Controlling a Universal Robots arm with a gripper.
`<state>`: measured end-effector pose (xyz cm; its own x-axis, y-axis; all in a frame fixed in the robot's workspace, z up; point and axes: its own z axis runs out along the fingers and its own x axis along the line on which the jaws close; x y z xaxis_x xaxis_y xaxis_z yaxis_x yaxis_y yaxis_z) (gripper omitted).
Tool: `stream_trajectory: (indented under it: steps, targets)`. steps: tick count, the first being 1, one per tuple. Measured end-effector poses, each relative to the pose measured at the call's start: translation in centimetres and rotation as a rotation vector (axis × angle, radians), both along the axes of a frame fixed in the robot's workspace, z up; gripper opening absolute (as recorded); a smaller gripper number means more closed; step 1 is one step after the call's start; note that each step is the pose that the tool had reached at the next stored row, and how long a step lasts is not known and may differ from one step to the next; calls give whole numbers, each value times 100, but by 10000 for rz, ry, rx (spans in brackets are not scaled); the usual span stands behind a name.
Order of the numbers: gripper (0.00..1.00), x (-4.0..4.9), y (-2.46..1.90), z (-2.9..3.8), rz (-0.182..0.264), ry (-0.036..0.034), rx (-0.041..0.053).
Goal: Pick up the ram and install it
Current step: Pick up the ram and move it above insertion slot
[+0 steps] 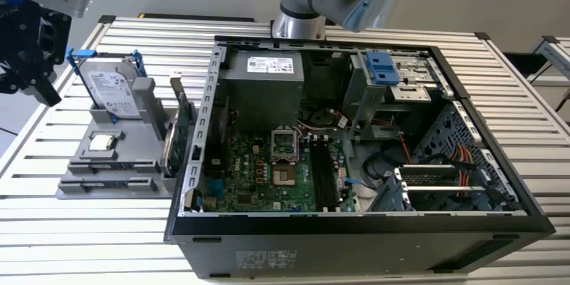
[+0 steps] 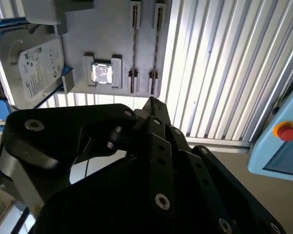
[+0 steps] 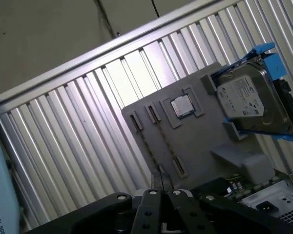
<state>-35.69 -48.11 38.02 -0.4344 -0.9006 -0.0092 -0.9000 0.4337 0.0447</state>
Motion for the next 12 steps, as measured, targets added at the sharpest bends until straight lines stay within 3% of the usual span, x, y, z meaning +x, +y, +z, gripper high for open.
stream_trajectory:
  steps: [5, 12]
  targets:
    - [0, 0, 0, 0, 474, -26, -10]
    - [0, 0, 0, 0, 1203, -114, -23]
